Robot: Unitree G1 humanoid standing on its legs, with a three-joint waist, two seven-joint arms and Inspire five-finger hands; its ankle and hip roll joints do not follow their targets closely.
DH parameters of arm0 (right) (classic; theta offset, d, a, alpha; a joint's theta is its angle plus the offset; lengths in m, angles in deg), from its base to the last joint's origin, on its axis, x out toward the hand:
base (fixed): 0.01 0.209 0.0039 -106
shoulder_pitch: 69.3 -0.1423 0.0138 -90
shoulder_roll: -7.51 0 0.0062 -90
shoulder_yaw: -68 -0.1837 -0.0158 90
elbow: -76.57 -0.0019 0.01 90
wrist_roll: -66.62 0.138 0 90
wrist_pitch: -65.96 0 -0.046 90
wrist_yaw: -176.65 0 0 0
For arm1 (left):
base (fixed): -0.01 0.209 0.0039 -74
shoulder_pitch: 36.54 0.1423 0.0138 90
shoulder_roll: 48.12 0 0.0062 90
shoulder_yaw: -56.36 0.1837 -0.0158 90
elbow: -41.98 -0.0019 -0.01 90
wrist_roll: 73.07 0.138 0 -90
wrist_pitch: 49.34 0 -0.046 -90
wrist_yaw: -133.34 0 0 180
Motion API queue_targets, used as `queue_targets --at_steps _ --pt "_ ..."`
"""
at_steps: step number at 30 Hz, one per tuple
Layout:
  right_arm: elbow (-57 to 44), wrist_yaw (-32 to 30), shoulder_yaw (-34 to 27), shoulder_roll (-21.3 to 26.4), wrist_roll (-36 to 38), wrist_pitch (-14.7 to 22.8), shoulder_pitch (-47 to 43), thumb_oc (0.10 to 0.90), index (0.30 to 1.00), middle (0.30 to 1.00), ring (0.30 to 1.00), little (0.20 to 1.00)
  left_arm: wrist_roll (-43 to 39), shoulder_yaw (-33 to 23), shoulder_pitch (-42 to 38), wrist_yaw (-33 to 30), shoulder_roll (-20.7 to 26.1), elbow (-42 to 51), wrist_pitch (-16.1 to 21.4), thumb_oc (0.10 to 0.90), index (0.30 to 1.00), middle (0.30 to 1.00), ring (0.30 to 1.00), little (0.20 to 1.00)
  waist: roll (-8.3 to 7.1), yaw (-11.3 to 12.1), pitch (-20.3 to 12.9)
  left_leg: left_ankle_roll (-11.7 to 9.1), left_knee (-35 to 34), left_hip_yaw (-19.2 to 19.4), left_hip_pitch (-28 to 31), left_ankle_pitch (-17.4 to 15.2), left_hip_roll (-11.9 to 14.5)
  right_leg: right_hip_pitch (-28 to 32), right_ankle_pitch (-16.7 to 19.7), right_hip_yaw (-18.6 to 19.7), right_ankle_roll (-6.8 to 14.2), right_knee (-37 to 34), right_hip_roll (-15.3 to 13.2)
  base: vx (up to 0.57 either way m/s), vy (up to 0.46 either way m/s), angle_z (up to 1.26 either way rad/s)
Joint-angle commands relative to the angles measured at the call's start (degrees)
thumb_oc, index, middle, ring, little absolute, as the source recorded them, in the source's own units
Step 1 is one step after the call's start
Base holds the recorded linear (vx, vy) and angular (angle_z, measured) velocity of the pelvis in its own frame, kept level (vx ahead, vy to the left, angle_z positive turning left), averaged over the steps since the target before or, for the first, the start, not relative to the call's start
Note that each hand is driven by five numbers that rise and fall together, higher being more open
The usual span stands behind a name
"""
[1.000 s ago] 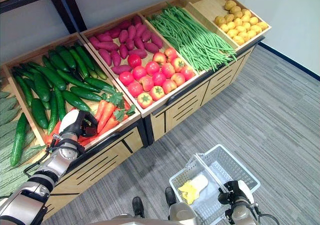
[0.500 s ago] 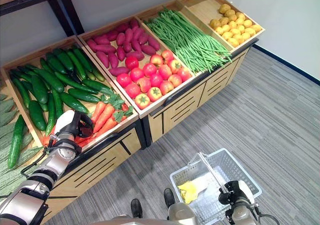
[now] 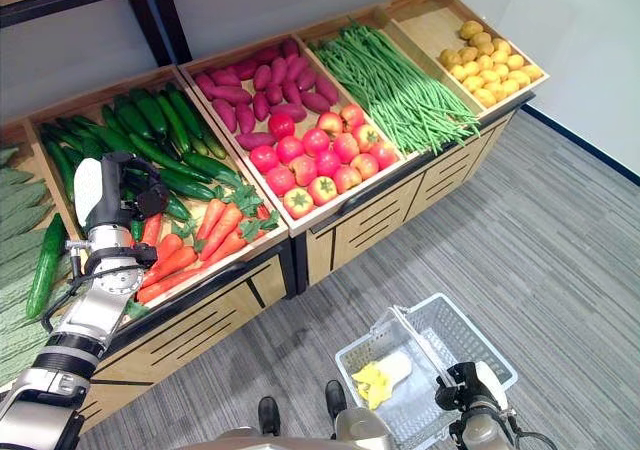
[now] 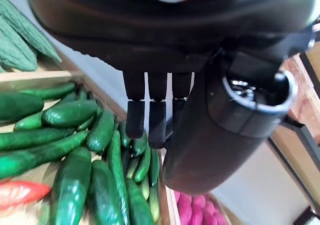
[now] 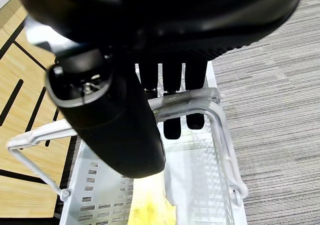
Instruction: Get the vegetables into the basket
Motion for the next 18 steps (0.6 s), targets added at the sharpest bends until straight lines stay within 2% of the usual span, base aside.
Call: queue_targets --at_steps 1,6,12,18 --pt "-1.9 -3.1 -0.6 3.7 0.6 2.6 -0.5 0.400 0.300 0.300 0.300 0.300 -0.8 0.1 -4.6 1.6 3.1 0.7 3.9 0.900 1.000 1.000 1.000 1.000 -1.92 -0.1 -6.1 -3.8 0.3 -1.9 1.3 -2.3 4.3 -3.0 -0.4 1.4 7.6 2.2 -7.7 0.00 0.005 0.03" --pt "-2.0 -2.8 -0.5 3.5 0.4 2.4 -0.5 0.400 0.300 0.300 0.300 0.300 -3.2 2.2 -4.7 4.3 1.3 -0.4 4.5 0.900 1.000 1.000 1.000 1.000 -1.78 -0.4 -5.9 -3.9 0.3 -1.6 1.2 -2.2 4.4 -3.3 -0.3 1.7 7.5 2.2 -7.6 0.00 0.000 0.00" --pt "-2.4 -2.8 0.2 3.5 0.4 2.3 -1.3 0.400 0.300 0.300 0.300 0.300 -1.0 7.6 -7.2 5.7 -1.4 -4.6 3.7 0.900 1.000 1.000 1.000 1.000 -1.67 -1.1 -5.1 -4.0 0.3 -1.1 1.0 -2.1 4.8 -4.3 -0.4 2.5 7.4 2.6 -7.0 0.00 -0.011 -0.03" --pt "-2.7 -3.2 0.6 3.8 0.5 2.4 -1.7 0.400 0.300 0.300 0.300 0.300 0.9 9.7 -8.4 5.5 -2.2 -5.2 3.5 0.900 1.000 1.000 1.000 1.000 -1.58 -1.4 -4.4 -4.0 0.3 -0.8 0.8 -2.0 5.0 -4.9 -0.4 3.0 7.4 2.9 -6.7 0.00 -0.013 -0.06"
